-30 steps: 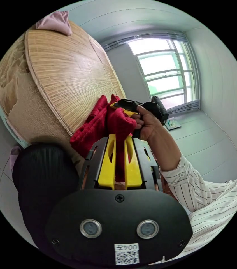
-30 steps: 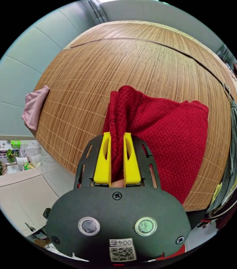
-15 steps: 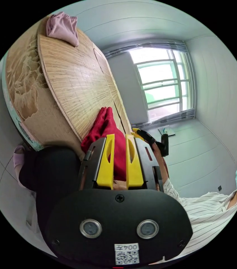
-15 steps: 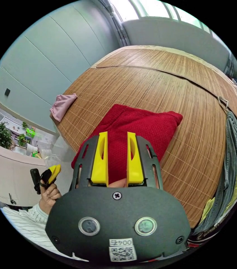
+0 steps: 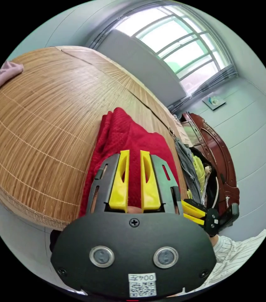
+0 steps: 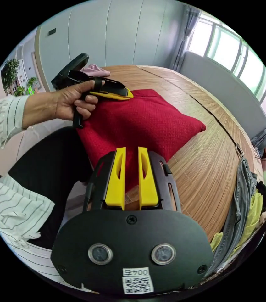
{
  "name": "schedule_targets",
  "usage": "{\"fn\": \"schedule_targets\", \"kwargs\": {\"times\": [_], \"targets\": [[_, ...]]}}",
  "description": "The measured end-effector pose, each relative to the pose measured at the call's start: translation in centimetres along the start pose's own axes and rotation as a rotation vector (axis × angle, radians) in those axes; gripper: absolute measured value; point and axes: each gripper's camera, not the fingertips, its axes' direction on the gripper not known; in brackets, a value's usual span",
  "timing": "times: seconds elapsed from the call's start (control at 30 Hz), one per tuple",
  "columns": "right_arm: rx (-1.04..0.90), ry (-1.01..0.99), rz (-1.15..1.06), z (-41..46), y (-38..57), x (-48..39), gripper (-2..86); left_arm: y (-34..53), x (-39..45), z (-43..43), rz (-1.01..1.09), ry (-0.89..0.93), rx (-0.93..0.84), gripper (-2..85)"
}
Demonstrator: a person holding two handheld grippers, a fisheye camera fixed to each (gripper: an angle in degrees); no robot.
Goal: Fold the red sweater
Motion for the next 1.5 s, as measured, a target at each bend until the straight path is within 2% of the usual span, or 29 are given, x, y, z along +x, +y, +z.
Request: {"fn": "schedule_targets", "kwargs": {"times": [0.03,0.2,0.27,0.37,0.43,0.53,0.73,0.83,0.93,1.07,1.27,1.33,1.4,1.5], "targets": [[0.071,-0.014,0.031,0.3,1.6,0.4,6.2,0.2,0.0,0.3,0.010,-0.002,0.006,2.6],[0.088,-0.168,0.136,-1.2,2.6,3.4,6.5,1.2,2.4,0.8,0.065,-0.037,0.038,1.4],[0.125,-0.246,0.220,-3.1,3.0,5.8,8.4,2.1,4.3,-0.1,0.109,0.010,0.077,1.6],[0.221,-0.345,0.478,-4.6,4.2,12.9,11.0,4.1,7.8,0.5,0.187,0.114,0.064,2.1],[0.203,-0.485,0.727,-2.6,4.5,19.5,13.6,5.1,9.8,2.1,0.256,0.104,0.028,2.3],[0.162,-0.669,0.968,1.0,4.7,25.8,15.6,6.1,11.4,5.1,0.287,0.094,-0.023,2.3],[-0.065,-0.669,1.018,5.1,3.1,28.1,16.5,8.0,10.1,8.2,0.222,0.100,-0.062,1.3],[-0.044,-0.732,0.988,5.5,3.2,27.9,9.0,8.2,10.3,9.3,0.217,0.105,-0.081,0.7],[-0.055,-0.629,0.888,4.4,3.2,27.8,5.7,8.2,11.1,10.6,0.226,0.098,-0.108,0.4],[0.003,-0.591,0.895,2.7,5.4,29.5,5.2,7.6,13.3,14.3,0.212,0.157,-0.138,0.3],[-0.005,-0.275,0.734,-2.7,6.8,29.8,6.3,7.4,17.1,20.4,0.207,0.168,-0.173,0.3],[0.094,-0.168,0.619,-8.0,8.3,25.8,5.3,7.7,18.4,19.6,0.261,0.124,-0.145,0.3],[0.171,-0.094,0.553,-11.7,10.4,21.4,7.5,8.1,19.3,17.3,0.318,0.089,-0.040,0.5],[0.179,0.013,0.524,-14.2,14.9,13.2,11.2,8.4,18.8,16.4,0.319,-0.013,0.007,0.6]]}}
